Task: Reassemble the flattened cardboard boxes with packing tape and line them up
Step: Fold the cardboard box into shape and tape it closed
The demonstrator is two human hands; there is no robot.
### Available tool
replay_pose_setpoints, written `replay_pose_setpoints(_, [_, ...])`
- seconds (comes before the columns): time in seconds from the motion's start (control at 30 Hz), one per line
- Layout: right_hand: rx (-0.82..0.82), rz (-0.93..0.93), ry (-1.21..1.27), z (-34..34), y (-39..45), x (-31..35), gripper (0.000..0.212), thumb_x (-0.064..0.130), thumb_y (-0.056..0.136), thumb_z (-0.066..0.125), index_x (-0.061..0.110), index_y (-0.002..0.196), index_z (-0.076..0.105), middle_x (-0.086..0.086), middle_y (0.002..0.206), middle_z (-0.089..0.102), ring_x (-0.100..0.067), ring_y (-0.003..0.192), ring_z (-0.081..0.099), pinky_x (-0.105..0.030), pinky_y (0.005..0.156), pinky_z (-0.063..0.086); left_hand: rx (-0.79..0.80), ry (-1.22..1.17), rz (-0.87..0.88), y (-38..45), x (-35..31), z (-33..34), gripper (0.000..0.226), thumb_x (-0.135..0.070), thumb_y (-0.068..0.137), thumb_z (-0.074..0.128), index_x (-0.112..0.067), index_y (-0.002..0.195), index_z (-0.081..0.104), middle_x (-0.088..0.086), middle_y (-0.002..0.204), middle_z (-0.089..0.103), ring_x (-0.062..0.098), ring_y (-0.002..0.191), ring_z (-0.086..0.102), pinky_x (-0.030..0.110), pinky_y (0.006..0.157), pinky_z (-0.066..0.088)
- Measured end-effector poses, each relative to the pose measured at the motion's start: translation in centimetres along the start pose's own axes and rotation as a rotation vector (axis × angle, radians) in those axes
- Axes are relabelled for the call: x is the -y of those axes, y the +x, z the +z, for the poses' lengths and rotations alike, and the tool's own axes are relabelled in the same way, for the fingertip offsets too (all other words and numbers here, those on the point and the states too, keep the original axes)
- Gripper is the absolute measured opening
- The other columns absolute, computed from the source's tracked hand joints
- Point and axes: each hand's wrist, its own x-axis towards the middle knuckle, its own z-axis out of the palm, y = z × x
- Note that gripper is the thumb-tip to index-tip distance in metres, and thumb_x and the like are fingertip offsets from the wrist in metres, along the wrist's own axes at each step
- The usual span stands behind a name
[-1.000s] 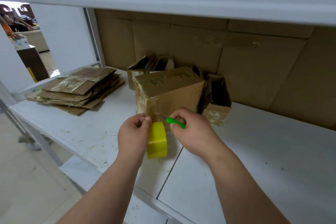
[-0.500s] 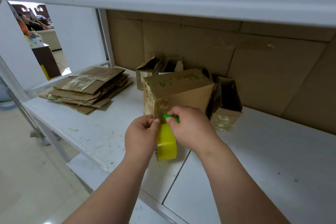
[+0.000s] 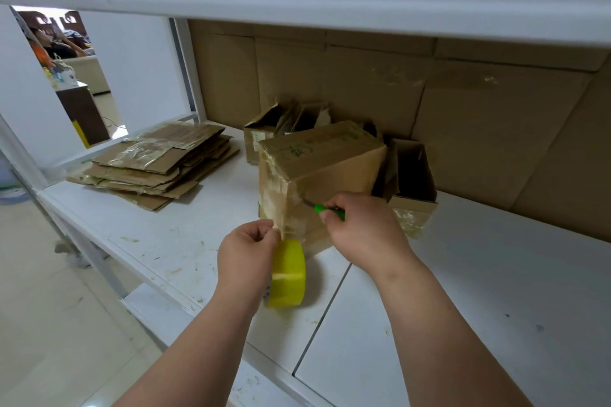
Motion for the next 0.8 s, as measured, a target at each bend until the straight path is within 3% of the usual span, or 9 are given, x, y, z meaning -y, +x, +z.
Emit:
replay_pose_setpoints(0.13, [-0.045, 0.046, 0.097, 0.3, -0.1, -1.7, 0.016, 0.033, 0.098, 0.054, 0.027, 0.105, 0.066, 0.005, 0.086, 0.066, -0.018, 0.079, 0.061, -0.032, 0.069, 0.051, 0.046, -0.027, 0.003, -0.1, 0.2, -0.4, 0.022, -0.011, 0.090, 0.067, -0.016, 0.068, 0.069, -0.016, 0.094, 0.071, 0.011, 0.080, 0.064, 0.031, 0.074, 0.050])
replay_pose_setpoints(0.2, [-0.032, 0.114, 0.353, 1.2, -0.6, -2.6, 0.009, 0.027, 0.097, 0.057, 0.028, 0.096, 0.066, 0.006, 0.076, 0.065, -0.012, 0.067, 0.060, -0.027, 0.063, 0.048, 0.098, -0.059, 0.026, -0.1, 0.2, -0.4, 0.026, -0.012, 0.090, 0.068, -0.012, 0.064, 0.067, -0.013, 0.097, 0.073, 0.012, 0.085, 0.066, 0.034, 0.077, 0.051])
replay_pose_setpoints(0.3, [-0.054, 0.253, 0.738, 2.2, -1.5, -3.6, 0.018, 0.015, 0.097, 0.057, 0.028, 0.088, 0.066, 0.001, 0.072, 0.069, -0.010, 0.053, 0.056, -0.026, 0.061, 0.044, 0.145, -0.049, 0.050, -0.4, 0.1, -0.3, 0.026, -0.014, 0.091, 0.068, -0.011, 0.066, 0.069, -0.012, 0.094, 0.074, 0.008, 0.085, 0.066, 0.028, 0.073, 0.049])
replay_pose_setpoints(0.37, [-0.089, 0.329, 0.664, 2.7, -1.8, -4.6, 0.018, 0.017, 0.097, 0.055, 0.029, 0.087, 0.064, 0.002, 0.078, 0.069, -0.013, 0.060, 0.059, -0.026, 0.061, 0.045, 0.180, -0.061, 0.062, -0.6, 0.0, -0.3, 0.026, -0.014, 0.092, 0.068, -0.012, 0.066, 0.070, -0.011, 0.093, 0.074, 0.009, 0.081, 0.066, 0.025, 0.070, 0.046])
replay_pose_setpoints(0.43, [-0.050, 0.361, 0.326, 3.1, -1.8, -5.9, 0.011, 0.023, 0.096, 0.052, 0.027, 0.090, 0.060, 0.003, 0.088, 0.067, -0.020, 0.079, 0.063, -0.031, 0.071, 0.050, 0.212, -0.048, 0.095, -0.7, -0.2, -0.4, 0.029, -0.012, 0.092, 0.067, -0.014, 0.063, 0.068, -0.012, 0.095, 0.074, 0.008, 0.080, 0.065, 0.022, 0.068, 0.045])
replay_pose_setpoints(0.5, [0.068, 0.351, -0.092, 3.5, -2.2, -6.4, 0.015, 0.028, 0.098, 0.046, 0.030, 0.106, 0.059, 0.005, 0.104, 0.065, -0.022, 0.097, 0.062, -0.033, 0.086, 0.046, 0.199, 0.011, 0.172, -0.8, -0.5, -0.3, 0.029, -0.010, 0.090, 0.067, -0.014, 0.061, 0.064, -0.014, 0.105, 0.071, 0.006, 0.087, 0.064, 0.023, 0.071, 0.045])
replay_pose_setpoints(0.57, [0.129, 0.319, -0.292, 4.1, -2.6, -6.5, 0.029, 0.031, 0.098, 0.044, 0.034, 0.124, 0.058, 0.007, 0.124, 0.060, -0.020, 0.113, 0.055, -0.034, 0.095, 0.038, 0.153, 0.100, 0.276, -0.8, -0.8, -0.2, 0.026, -0.011, 0.088, 0.069, -0.014, 0.063, 0.064, -0.018, 0.118, 0.062, 0.002, 0.101, 0.061, 0.027, 0.081, 0.046])
replay_pose_setpoints(0.7, [0.004, 0.268, -0.147, 4.4, -2.1, -5.7, 0.039, 0.033, 0.097, 0.048, 0.033, 0.136, 0.053, 0.007, 0.142, 0.047, -0.018, 0.130, 0.043, -0.036, 0.105, 0.028, 0.140, 0.189, 0.457, -0.7, -1.6, -0.5, 0.025, -0.012, 0.088, 0.070, -0.017, 0.064, 0.064, -0.019, 0.138, 0.047, -0.001, 0.121, 0.049, 0.019, 0.094, 0.039])
replay_pose_setpoints(0.8, [-0.241, 0.089, 0.074, 3.4, -0.7, -3.7, 0.043, 0.030, 0.094, 0.055, 0.027, 0.137, 0.052, 0.004, 0.144, 0.043, -0.021, 0.132, 0.042, -0.042, 0.108, 0.034, 0.164, 0.242, 0.496, -0.4, -2.2, -0.7, 0.028, -0.013, 0.088, 0.070, -0.021, 0.062, 0.060, -0.021, 0.150, 0.038, -0.014, 0.123, 0.040, -0.002, 0.086, 0.027])
